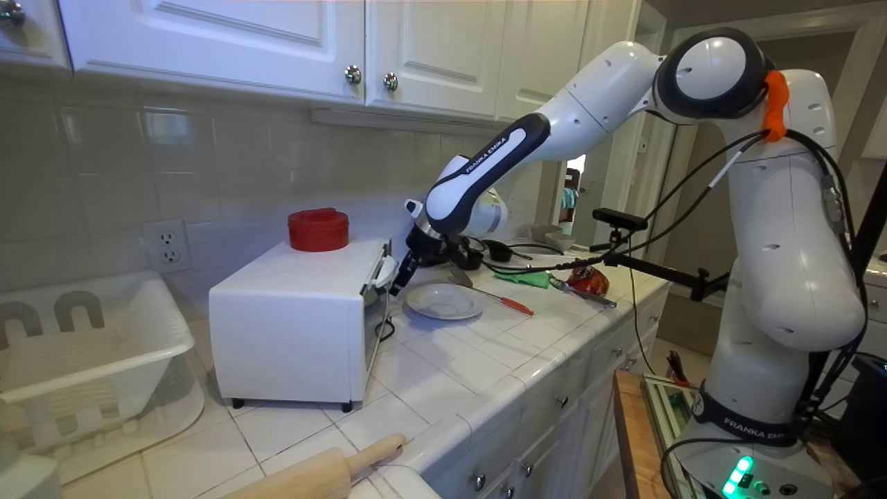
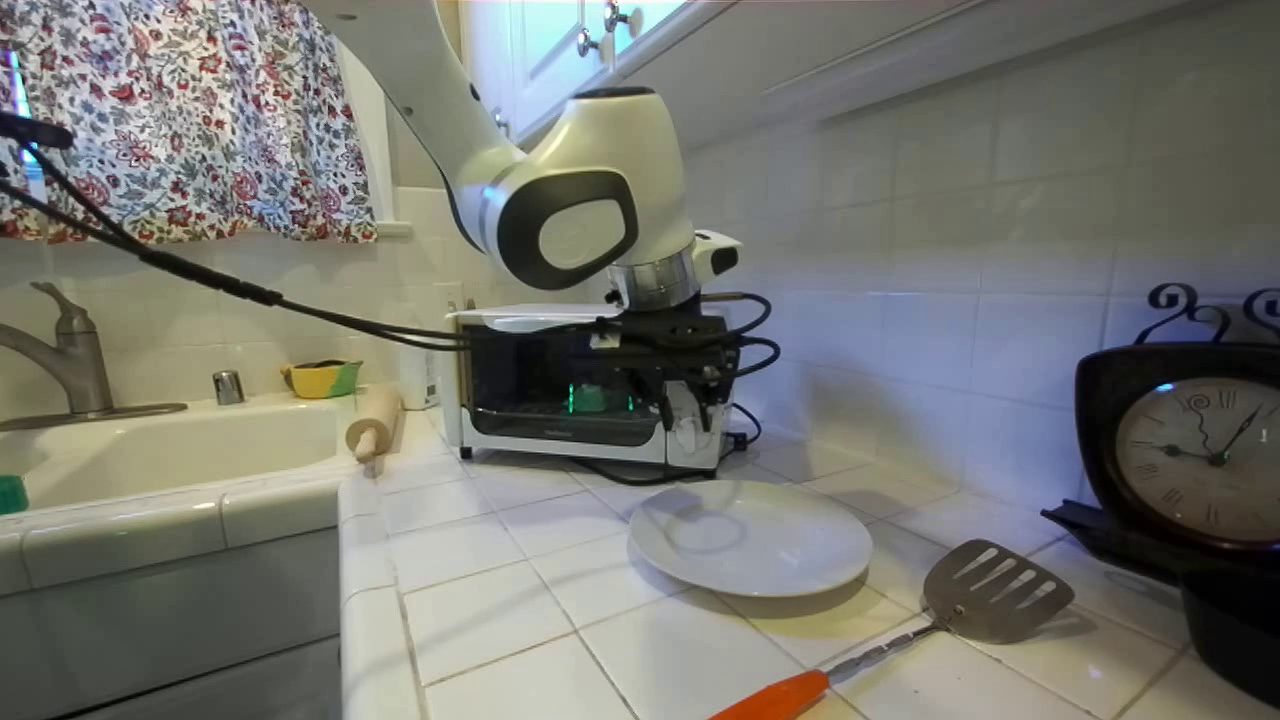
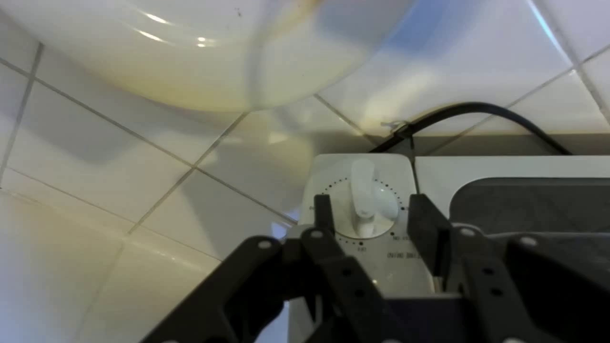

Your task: Close the door to the oven

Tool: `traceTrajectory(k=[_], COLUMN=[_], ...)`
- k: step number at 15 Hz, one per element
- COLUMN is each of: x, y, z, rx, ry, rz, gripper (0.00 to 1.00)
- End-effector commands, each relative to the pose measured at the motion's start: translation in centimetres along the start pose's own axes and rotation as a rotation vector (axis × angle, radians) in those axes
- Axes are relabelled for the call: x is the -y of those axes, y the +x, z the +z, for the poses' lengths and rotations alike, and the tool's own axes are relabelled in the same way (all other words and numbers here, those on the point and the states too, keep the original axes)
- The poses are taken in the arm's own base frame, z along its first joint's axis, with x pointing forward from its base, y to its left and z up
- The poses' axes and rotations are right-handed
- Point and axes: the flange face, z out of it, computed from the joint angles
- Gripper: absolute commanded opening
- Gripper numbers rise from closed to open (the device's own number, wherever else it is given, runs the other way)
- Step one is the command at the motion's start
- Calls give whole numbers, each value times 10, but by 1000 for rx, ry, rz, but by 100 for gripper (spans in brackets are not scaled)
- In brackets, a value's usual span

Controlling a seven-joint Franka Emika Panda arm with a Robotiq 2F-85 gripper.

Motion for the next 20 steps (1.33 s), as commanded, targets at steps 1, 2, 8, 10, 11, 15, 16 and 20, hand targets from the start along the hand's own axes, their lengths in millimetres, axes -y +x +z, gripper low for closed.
traceTrajectory(k=[1,2,8,10,11,15,16,20], x=[-2,-1,-5,-8,-8,-10,-10,-11], y=[6,5,4,5,6,6,5,4], z=[6,7,6,4,5,9,10,14], rx=[20,29,36,35,33,41,51,68], ry=[19,21,20,21,20,22,24,32], rz=[2,5,11,11,14,15,18,25], gripper=[43,40,40,39,38,28,28,22])
